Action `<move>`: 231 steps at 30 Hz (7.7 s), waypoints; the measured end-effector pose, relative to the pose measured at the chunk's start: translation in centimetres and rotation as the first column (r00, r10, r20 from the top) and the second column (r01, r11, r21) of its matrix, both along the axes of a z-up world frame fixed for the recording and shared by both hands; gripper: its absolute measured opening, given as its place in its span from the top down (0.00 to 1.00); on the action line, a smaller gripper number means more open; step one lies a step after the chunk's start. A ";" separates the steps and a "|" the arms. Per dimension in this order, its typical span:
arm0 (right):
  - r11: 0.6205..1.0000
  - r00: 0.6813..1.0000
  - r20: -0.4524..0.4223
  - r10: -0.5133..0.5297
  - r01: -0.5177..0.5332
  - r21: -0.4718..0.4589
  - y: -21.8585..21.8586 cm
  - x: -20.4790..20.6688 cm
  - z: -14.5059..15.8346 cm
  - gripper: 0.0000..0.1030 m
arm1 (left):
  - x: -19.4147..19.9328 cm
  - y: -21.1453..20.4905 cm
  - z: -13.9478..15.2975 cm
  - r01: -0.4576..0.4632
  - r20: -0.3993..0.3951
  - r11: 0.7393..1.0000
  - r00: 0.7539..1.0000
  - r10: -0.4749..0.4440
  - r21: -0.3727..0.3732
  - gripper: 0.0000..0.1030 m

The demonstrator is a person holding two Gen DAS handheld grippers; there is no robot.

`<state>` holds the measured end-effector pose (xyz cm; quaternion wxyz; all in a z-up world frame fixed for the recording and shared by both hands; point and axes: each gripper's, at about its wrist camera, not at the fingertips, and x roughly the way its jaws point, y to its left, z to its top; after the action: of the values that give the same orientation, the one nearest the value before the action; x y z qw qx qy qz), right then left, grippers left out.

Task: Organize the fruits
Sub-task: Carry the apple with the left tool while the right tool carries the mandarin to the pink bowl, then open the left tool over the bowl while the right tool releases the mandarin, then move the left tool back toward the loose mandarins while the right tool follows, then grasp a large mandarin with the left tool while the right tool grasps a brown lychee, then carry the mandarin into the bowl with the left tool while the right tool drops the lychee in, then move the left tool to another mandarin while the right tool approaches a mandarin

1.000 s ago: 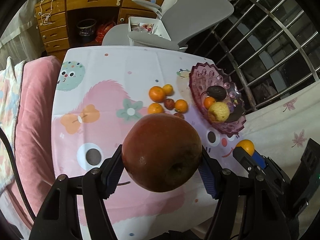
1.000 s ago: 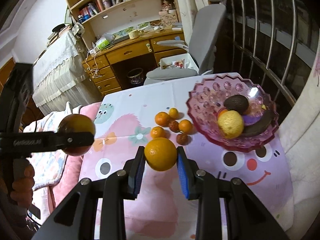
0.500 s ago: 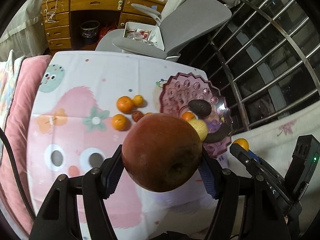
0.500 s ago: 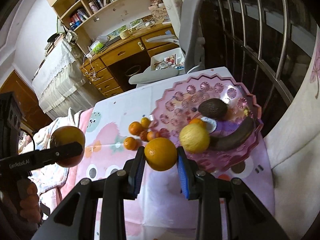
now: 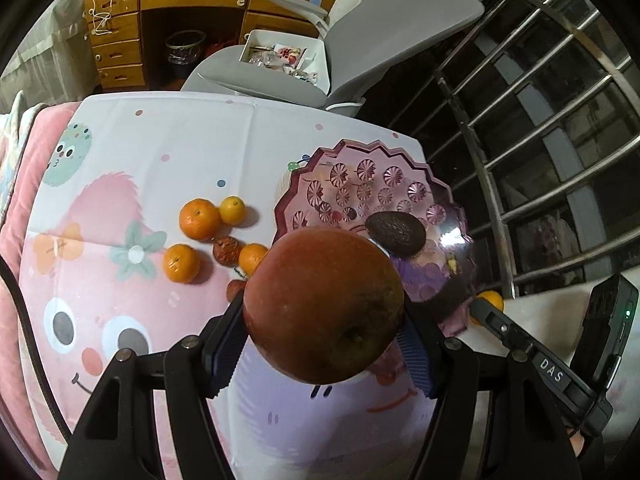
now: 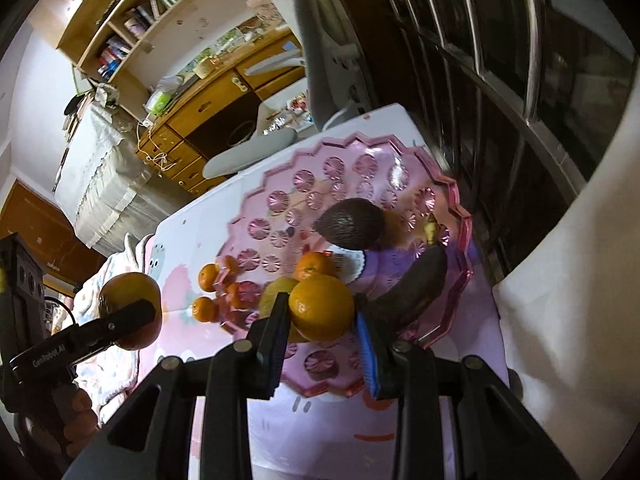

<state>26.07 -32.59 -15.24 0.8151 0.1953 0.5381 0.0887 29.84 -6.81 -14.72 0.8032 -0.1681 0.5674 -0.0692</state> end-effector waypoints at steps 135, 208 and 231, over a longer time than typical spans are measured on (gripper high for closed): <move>0.963 0.996 0.083 0.024 -0.001 -0.269 22.9 -0.2 -11.6 0.69 | 6.2 9.6 -15.4 0.266 -0.176 0.964 0.948 -0.267 -0.027 0.52; 0.883 0.940 0.220 -0.262 0.326 -0.339 11.6 -7.0 -1.0 0.50 | 5.3 0.4 -3.3 0.480 0.128 0.876 0.873 -0.471 -0.047 0.49; 0.947 0.958 0.190 -0.215 0.252 -0.200 18.0 -6.4 -1.8 0.50 | 5.0 9.8 -5.3 0.360 0.056 0.931 0.930 -0.363 0.056 0.48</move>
<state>19.64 -14.55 -17.04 0.8785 0.1577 0.4478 -0.0536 34.88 2.94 -19.98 0.7983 -0.0407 0.5636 -0.2085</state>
